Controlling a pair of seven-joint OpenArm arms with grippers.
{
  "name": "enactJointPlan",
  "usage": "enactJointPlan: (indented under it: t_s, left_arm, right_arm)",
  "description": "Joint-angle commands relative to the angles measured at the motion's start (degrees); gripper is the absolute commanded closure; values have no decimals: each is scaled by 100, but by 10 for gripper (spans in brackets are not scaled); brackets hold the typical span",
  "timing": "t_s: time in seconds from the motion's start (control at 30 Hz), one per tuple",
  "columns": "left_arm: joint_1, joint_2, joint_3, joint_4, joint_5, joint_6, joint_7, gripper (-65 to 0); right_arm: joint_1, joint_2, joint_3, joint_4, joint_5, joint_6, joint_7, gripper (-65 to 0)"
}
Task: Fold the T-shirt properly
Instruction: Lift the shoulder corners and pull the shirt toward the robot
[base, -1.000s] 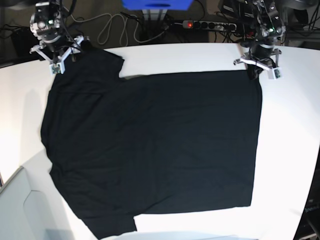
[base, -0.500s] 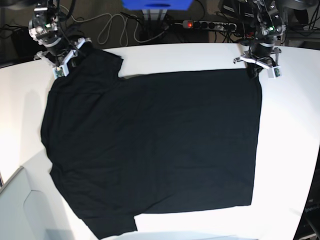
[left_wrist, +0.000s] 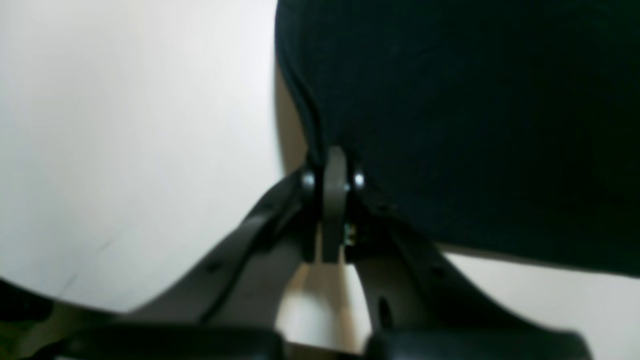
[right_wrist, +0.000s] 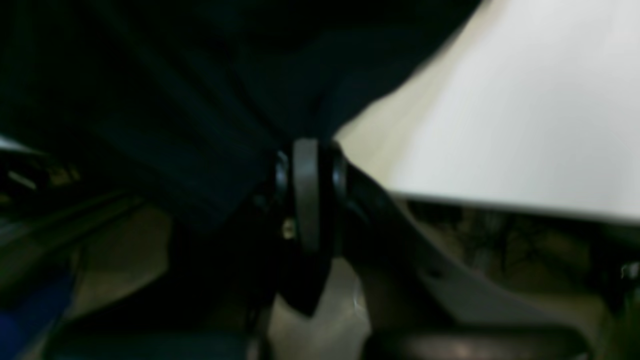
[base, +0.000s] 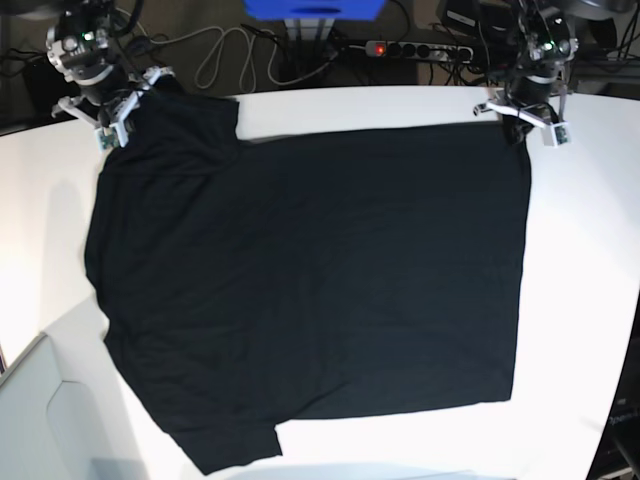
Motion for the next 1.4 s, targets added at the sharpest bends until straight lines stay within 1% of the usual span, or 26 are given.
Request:
enactJointPlan:
  t_s: [0.0,0.13,0.27,0.3,0.43,0.53,0.63,0.77,0.93,1.03,1.13,1.37]
  left_arm:
    - [29,-66,-34,184,-26,-10,-141,0]
    - [249,-48,-34,483,-26,-10,-141,0]
    - [433,-48,-34,703,-26,-10,-141,0]
    - [451,-48,-34,712,-26,-10,-141,0]
    - [504,-48,-34,712,-26,-1,-141,0]
    - [504,-48,-34,712,-26,-1,-141,0]
    - [495,-48,-34,721,-26,-1,-141,0]
    - [442,-48,-34,721,-26,-1,-141,0]
    - [240,-48,-34,721,-26,-1,-132,0]
    - [126,-48,-26,721,-26,-1,-132,0]
    - [38,-40,-17,712,-26,-1,-132,0]
    - [38,-40,-17,650,-26,-1,-132,0]
  right_arm:
    - [-130,78,31,203,-14,61,51,-3]
    - [-420,43,163,581,12,61,95,-3]
    - [-543,34,277,625,21,87,148,-3]
    - [-578,25,312,625,21,87,244,-3]
    - [-701,-177,532,634,21,96,798,-3]
    - [-710,-239,593,634,21,96,965,-3]
    - [-657,-239,567,634,21,96,992,-3]
    - [-314,-239,532,625,21,96,930,-3]
    - [64,-203,251,616,-5,96,921,-3]
    - [345,-203,163,599,-5,96,587,-3]
    - [697,-212,154,599,12,96,16,-3]
    - [811,-195,233,599,-5,96,-1004,-5]
